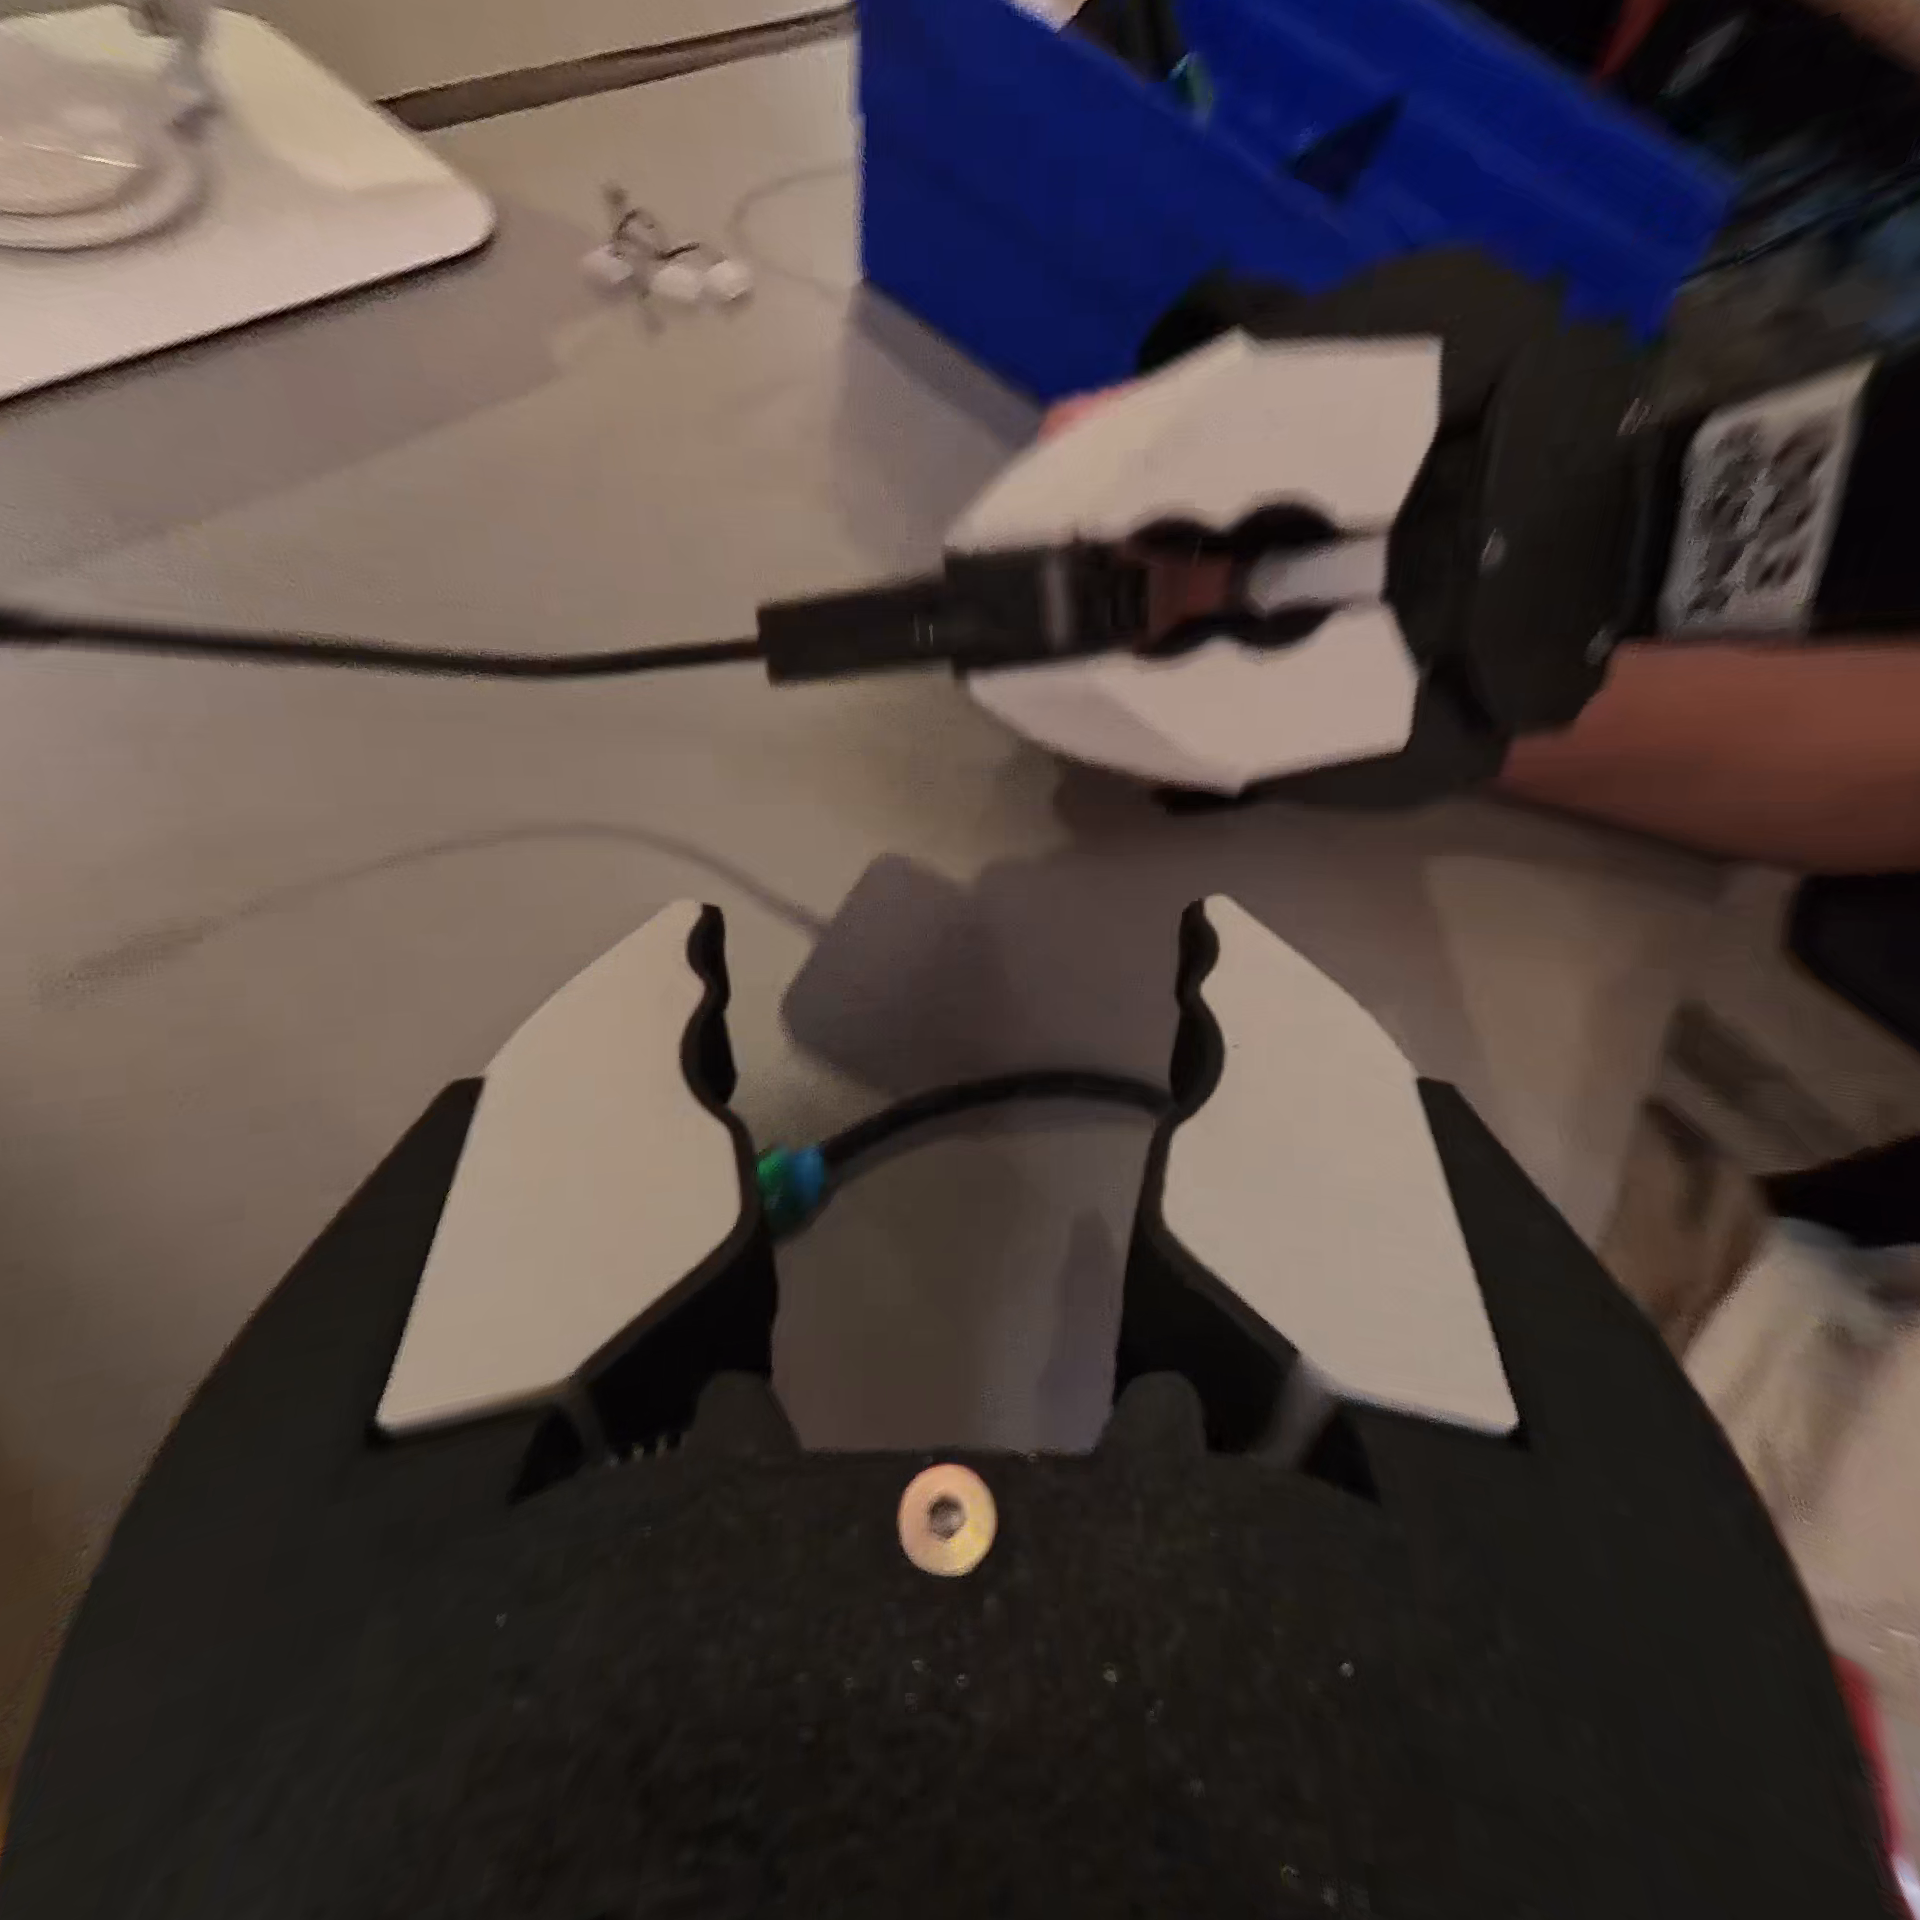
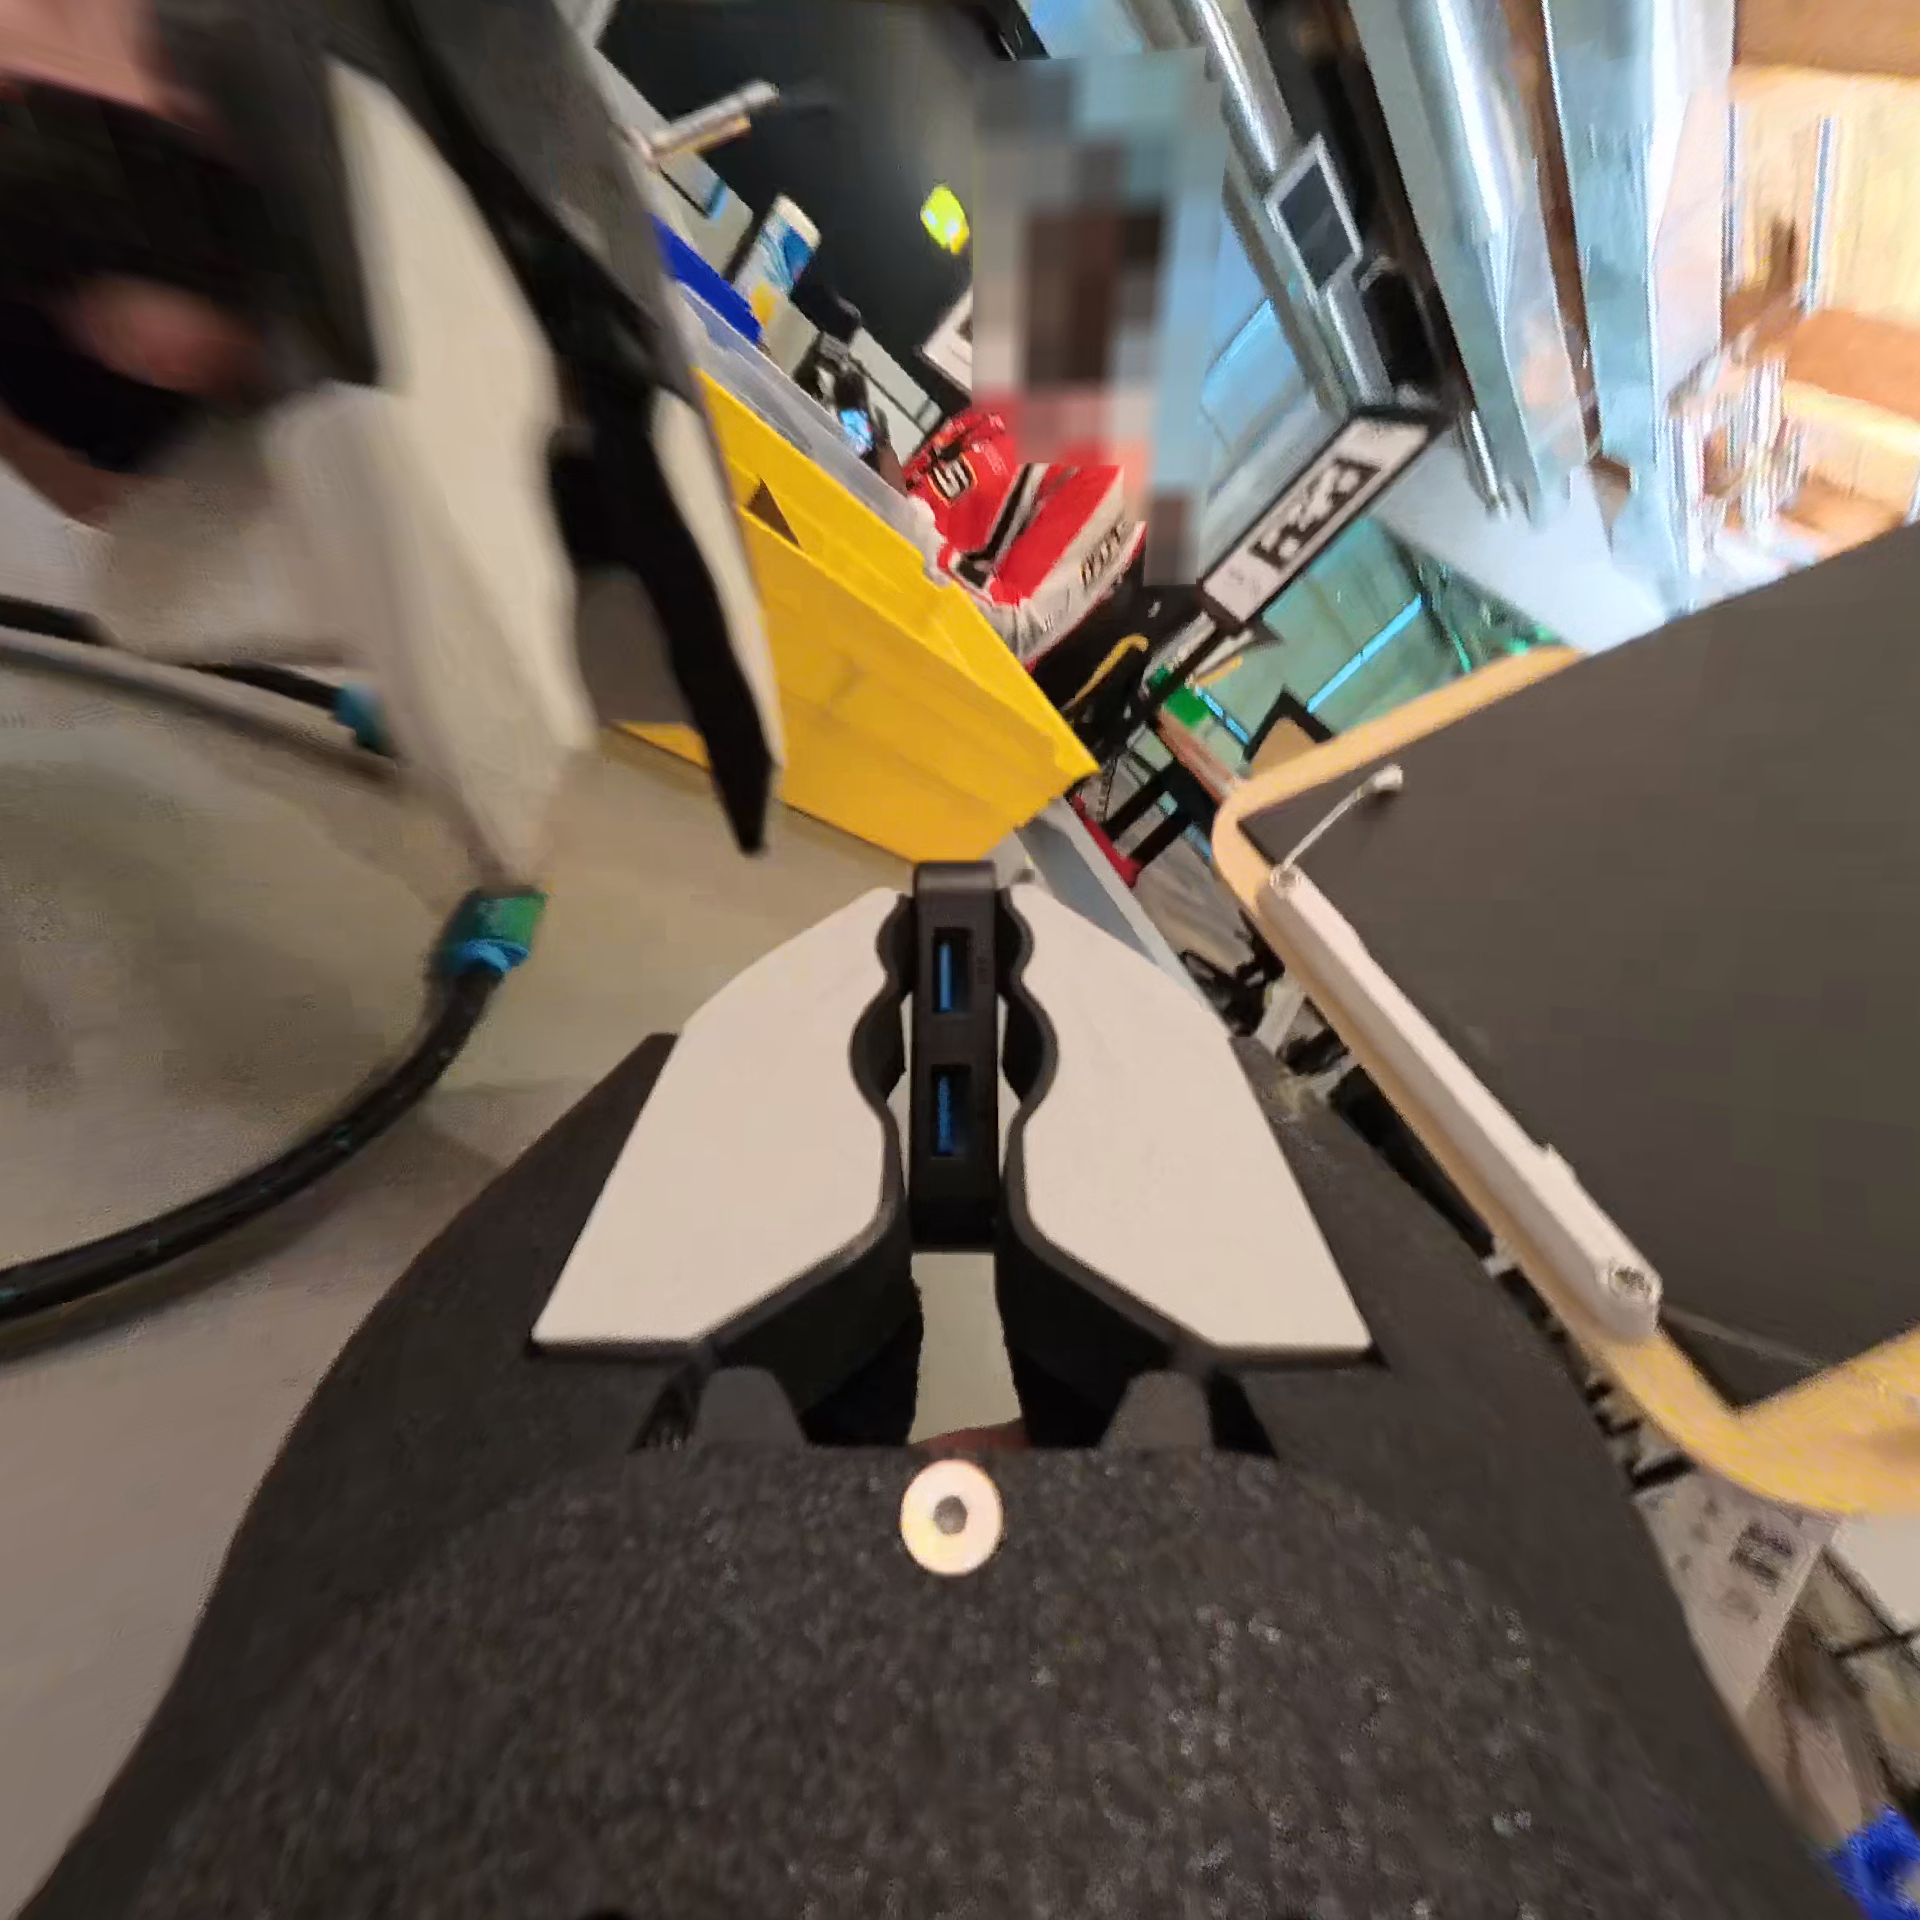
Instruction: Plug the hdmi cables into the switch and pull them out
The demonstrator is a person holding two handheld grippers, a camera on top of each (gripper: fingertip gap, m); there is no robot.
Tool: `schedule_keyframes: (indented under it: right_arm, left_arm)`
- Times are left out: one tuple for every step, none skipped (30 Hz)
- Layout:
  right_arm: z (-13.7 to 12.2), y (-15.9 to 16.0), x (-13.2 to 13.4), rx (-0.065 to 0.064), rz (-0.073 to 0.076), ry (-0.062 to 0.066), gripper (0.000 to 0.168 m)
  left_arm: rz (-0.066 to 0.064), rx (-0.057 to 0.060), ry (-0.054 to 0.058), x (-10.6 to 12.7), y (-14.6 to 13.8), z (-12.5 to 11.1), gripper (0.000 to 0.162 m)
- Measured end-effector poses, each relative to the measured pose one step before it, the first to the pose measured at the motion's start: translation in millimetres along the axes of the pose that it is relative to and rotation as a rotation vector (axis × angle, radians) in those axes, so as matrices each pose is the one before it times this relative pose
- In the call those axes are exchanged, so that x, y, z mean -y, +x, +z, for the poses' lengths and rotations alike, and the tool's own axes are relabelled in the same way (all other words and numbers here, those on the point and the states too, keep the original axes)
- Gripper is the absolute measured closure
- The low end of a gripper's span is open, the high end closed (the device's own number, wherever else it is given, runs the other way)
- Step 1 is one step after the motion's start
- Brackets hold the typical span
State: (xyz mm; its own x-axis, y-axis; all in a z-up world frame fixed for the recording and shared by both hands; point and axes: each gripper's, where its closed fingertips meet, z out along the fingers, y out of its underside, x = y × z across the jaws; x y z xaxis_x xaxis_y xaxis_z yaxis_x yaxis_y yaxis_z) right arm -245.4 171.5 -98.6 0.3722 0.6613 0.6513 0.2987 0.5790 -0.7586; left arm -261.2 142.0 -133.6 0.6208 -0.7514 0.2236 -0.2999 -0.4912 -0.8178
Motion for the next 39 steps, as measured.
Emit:
schedule_keyframes:
  right_arm:
    - [-1.31, -3.66, 4.89, 0.0025, -0.0381, 0.0123, 0.156]
    - [-0.88, -3.50, 3.36, 0.0046, -0.0325, 0.0039, 0.155]
    - [-0.53, -4.07, 2.94, 0.0105, -0.0263, 0.0049, 0.155]
    - [-0.16, -3.47, 2.39, 0.0063, -0.0219, 0.0055, 0.156]
    - [0.32, -3.65, 2.22, 0.0104, -0.0146, 0.0061, 0.156]
    - [0.67, -3.33, 2.27, 0.0114, -0.0027, 0.0080, 0.156]
    - [0.72, -3.05, 2.04, 0.0114, 0.0041, 0.0092, 0.156]
    - [0.79, -2.76, 1.13, 0.0117, 0.0041, 0.0052, 0.155]
    - [0.74, -3.08, 0.10, 0.0153, 0.0033, 0.0015, 0.155]
    - [0.48, -1.48, -0.35, 0.0068, 0.0007, 0.0018, 0.155]
    - [-0.04, -0.23, -0.61, 0.0019, -0.0020, 0.0012, 0.155]
    - [0.13, 0.18, -1.21, 0.0043, 0.0028, -0.0025, 0.155]
    - [0.40, 0.14, -1.53, 0.0047, 0.0071, -0.0047, 0.155]
    - [0.56, -0.14, -2.21, 0.0027, 0.0031, -0.0080, 0.155]
    - [0.74, -0.41, -2.59, 0.0022, -0.0038, -0.0114, 0.155]
    - [0.87, -0.23, -3.06, -0.0024, -0.0096, -0.0155, 0.155]
    - [0.89, 0.59, -4.05, -0.0079, -0.0120, -0.0221, 0.155]
    - [0.91, 0.75, -3.53, -0.0086, -0.0131, -0.0206, 0.155]
    - [0.69, -0.01, -0.65, -0.0029, -0.0074, -0.0071, 0.155]
    - [0.88, -1.18, -1.12, 0.0055, 0.0048, -0.0124, 0.155]
    - [1.35, -0.98, -2.18, 0.0021, 0.0056, -0.0146, 0.155]
    - [1.58, -1.31, -2.46, 0.0049, 0.0050, -0.0165, 0.155]
    - [1.35, -1.85, -2.05, 0.0058, -0.0013, -0.0126, 0.155]
    - [1.12, -1.09, -1.49, -0.0011, -0.0069, -0.0106, 0.155]
    - [1.02, -0.15, -0.82, -0.0064, -0.0055, -0.0080, 0.155]
    - [1.35, -0.83, -2.20, 0.0003, -0.0026, -0.0165, 0.155]
    - [1.46, -1.38, -3.21, 0.0045, -0.0040, -0.0244, 0.155]
    - [0.73, -0.36, -1.73, -0.0005, -0.0042, -0.0093, 0.155]
    - [0.54, 0.34, -1.15, 0.0014, 0.0014, -0.0061, 0.155]
    - [0.58, 0.64, -0.93, 0.0010, 0.0048, -0.0059, 0.155]
    - [0.33, 0.89, -0.13, -0.0009, 0.0099, 0.0013, 0.155]
    - [0.29, 0.53, -1.05, 0.0016, 0.0108, -0.0051, 0.155]
    - [-0.18, 0.54, -0.53, 0.0031, 0.0021, 0.0002, 0.155]
    - [-1.24, 0.99, 0.82, 0.0005, -0.0030, 0.0079, 0.155]
    - [-1.45, 4.07, 0.48, -0.0233, -0.0051, 0.0048, 0.155]
    - [-1.17, 5.73, -1.30, -0.0296, -0.0043, -0.0038, 0.155]
    - [-1.11, 4.80, -1.55, -0.0185, 0.0003, 0.0015, 0.155]
    - [-1.44, 4.59, -1.92, -0.0175, 0.0068, 0.0039, 0.155]
    - [-1.18, 5.31, -2.78, -0.0247, 0.0094, -0.0019, 0.155]
  left_arm:
    - [-0.0401, -0.0584, 0.0190, 5.17, 0.42, 4.58, 0.077]
    - [-0.0464, -0.0366, 0.0066, 2.83, -2.16, 4.18, 0.073]
    - [-0.0379, -0.0564, 0.0064, 1.46, 2.51, 3.46, 0.068]
    - [-0.0322, -0.0577, 0.0021, -0.13, 4.47, 3.22, 0.065]
    - [-0.0190, -0.0413, 0.0016, -0.03, 3.81, 2.66, 0.062]
    - [0.0049, -0.0318, 0.0120, 1.15, 4.82, 1.94, 0.062]
    - [0.0226, -0.0142, 0.0019, -0.09, 3.78, 1.63, 0.064]
    - [0.0334, 0.0071, -0.0033, -0.22, 1.53, 1.17, 0.070]
    - [0.0345, 0.0158, -0.0007, 0.15, 0.40, 0.28, 0.070]
    - [0.0161, 0.0169, -0.0050, -0.28, -1.00, 0.00, 0.069]
    - [-0.0003, 0.0108, 0.0020, 0.31, -1.17, -0.79, 0.071]
    - [-0.0038, 0.0123, 0.0069, 0.26, -1.37, -0.61, 0.072]
    - [-0.0077, 0.0157, 0.0087, 0.23, -1.86, -0.84, 0.073]
    - [-0.0056, 0.0194, 0.0044, -0.22, -2.26, -0.97, 0.075]
    - [-0.0026, 0.0233, 0.0037, -0.19, -2.76, -1.54, 0.077]
    - [0.0015, 0.0290, 0.0076, 0.71, -3.65, -2.56, 0.082]
    - [0.0019, 0.0361, 0.0144, 1.81, -5.15, -3.57, 0.093]
    - [0.0058, 0.0183, 0.0102, 1.39, -3.32, -2.77, 0.098]
    - [-0.0028, -0.0010, -0.0083, -1.38, -0.41, 0.11, 0.098]
    - [-0.0128, 0.0076, -0.0032, -1.01, -1.56, 0.47, 0.098]
    - [-0.0061, 0.0149, -0.0022, -1.33, -2.06, 0.84, 0.098]
    - [0.0009, 0.0096, -0.0050, -1.64, -1.15, 0.86, 0.098]
    - [-0.0017, 0.0009, -0.0098, -1.83, -0.41, 0.64, 0.098]
    - [-0.0061, 0.0018, -0.0006, -0.61, -0.15, 0.48, 0.098]
    - [0.0019, -0.0067, 0.0019, -0.21, 1.75, 0.74, 0.098]
    - [0.0029, -0.0114, -0.0069, -1.12, 3.37, 1.39, 0.098]
    - [0.0040, 0.0142, -0.0085, -1.21, 0.47, 1.64, 0.098]
    - [0.0175, 0.0247, 0.0004, -0.02, -0.97, 0.63, 0.098]
    - [0.0153, 0.0195, -0.0040, -0.11, -0.90, 0.26, 0.098]
    - [0.0074, 0.0114, 0.0004, 0.74, -0.57, -0.44, 0.099]
    - [0.0036, 0.0061, 0.0008, 0.86, -0.31, -0.92, 0.099]
    - [0.0007, 0.0022, 0.0044, 0.72, -0.30, -0.85, 0.100]
    - [-0.0019, -0.0105, 0.0056, 0.60, 1.13, -0.88, 0.100]
    - [-0.0061, -0.0130, 0.0069, 0.85, 1.03, -2.61, 0.102]
    - [-0.0112, -0.0190, 0.0039, 0.21, 1.99, -5.90, 0.109]
    - [-0.0228, -0.0131, 0.0073, -0.05, 0.89, -9.04, 0.110]
    - [-0.0312, 0.0073, 0.0158, -0.63, -2.02, -12.10, 0.109]
    - [-0.0285, 0.0194, 0.0206, -1.42, -3.41, -14.13, 0.109]
    - [-0.0236, 0.0393, 0.0110, -4.44, -6.26, -14.86, 0.110]
